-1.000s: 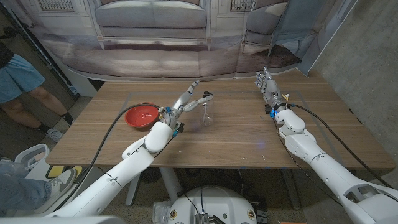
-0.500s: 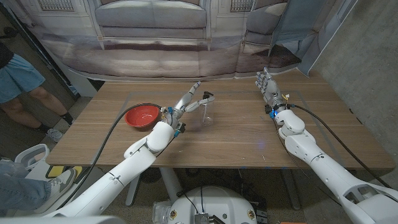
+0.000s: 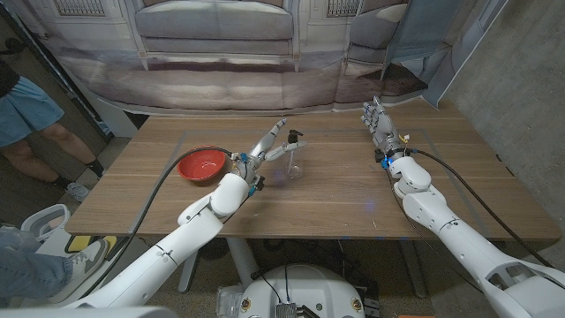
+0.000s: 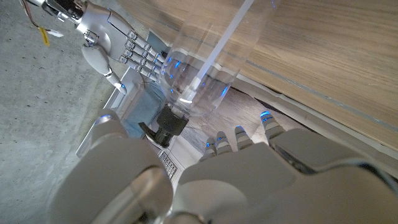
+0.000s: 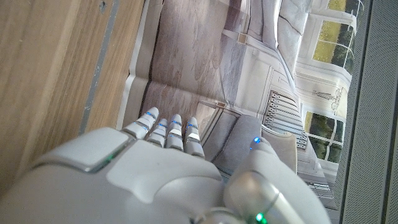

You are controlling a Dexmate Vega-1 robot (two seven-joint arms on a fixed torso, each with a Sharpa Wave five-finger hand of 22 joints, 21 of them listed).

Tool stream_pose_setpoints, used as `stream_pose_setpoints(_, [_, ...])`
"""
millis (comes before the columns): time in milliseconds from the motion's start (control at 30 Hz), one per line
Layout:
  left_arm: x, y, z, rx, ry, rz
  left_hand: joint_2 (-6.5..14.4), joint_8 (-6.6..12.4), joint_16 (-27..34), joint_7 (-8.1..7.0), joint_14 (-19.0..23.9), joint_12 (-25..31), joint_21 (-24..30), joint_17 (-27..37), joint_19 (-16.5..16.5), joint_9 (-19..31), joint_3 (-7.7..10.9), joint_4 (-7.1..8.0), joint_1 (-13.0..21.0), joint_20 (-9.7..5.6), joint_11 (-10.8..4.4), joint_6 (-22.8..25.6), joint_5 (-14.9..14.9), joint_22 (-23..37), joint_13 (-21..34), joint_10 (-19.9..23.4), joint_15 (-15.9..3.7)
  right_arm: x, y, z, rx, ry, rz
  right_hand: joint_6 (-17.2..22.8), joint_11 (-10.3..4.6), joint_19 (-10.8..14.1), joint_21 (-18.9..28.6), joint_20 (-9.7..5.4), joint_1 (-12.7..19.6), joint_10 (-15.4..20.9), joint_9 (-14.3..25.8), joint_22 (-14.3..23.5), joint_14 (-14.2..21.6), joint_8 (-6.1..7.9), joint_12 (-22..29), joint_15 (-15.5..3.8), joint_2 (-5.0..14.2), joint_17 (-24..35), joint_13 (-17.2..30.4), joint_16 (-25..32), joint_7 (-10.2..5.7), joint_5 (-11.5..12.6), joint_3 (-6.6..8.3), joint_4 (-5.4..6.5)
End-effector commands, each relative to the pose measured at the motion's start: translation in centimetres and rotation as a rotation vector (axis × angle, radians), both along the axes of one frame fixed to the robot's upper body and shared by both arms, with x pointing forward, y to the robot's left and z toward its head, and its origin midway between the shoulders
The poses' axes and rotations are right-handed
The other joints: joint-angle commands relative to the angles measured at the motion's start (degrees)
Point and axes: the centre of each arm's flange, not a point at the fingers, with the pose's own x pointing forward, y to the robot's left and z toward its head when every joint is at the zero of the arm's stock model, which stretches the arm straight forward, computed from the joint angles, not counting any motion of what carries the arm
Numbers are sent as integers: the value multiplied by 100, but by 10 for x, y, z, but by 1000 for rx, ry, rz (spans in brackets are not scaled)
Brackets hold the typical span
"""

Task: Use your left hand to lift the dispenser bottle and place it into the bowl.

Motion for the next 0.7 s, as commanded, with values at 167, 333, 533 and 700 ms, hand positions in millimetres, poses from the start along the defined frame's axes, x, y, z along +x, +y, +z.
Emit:
stream_pose_setpoints(167, [3, -1, -3, 1, 13, 25, 14, 37, 13, 10, -33, 42, -10, 18, -25, 17, -34, -28, 96, 26, -16, 36, 49, 36, 11, -3, 16, 4, -2, -1, -4, 7, 4, 22, 17, 53, -17, -27, 1, 56, 18, 13, 56, -11, 0, 11, 58, 28, 14, 7, -27, -26, -15, -26])
stream_pose_setpoints(333, [6, -2, -2, 4, 16, 27, 19, 40, 16, 5, -27, 46, -9, 18, -24, 17, -44, -32, 111, 26, -25, 48, 56, 37, 11, 8, 20, 5, -3, -1, 3, 11, 2, 21, 20, 53, -17, -26, 0, 61, 18, 13, 57, -12, 1, 11, 59, 28, 14, 6, -28, -27, -18, -28])
stream_pose_setpoints(533, [9, -4, 1, 16, 22, 34, 27, 45, 18, -5, -23, 48, -8, 18, -23, 17, -53, -36, 127, 26, -18, 66, 64, 37, 12, 14, 24, 7, -5, -2, 5, 12, 2, 27, 17, 55, -17, -24, -2, 65, 18, 13, 59, -10, 1, 9, 60, 28, 14, 6, -22, -27, -20, -30])
stream_pose_setpoints(700, [11, -7, 1, 22, 26, 36, 35, 47, 17, -7, -23, 48, -7, 18, -22, 17, -60, -40, 145, 26, -19, 72, 72, 38, 12, 13, 28, 8, -7, -2, 2, 11, 3, 23, 19, 53, -18, -22, -2, 61, 18, 13, 59, -12, -2, 12, 61, 28, 14, 5, -26, -27, -22, -32])
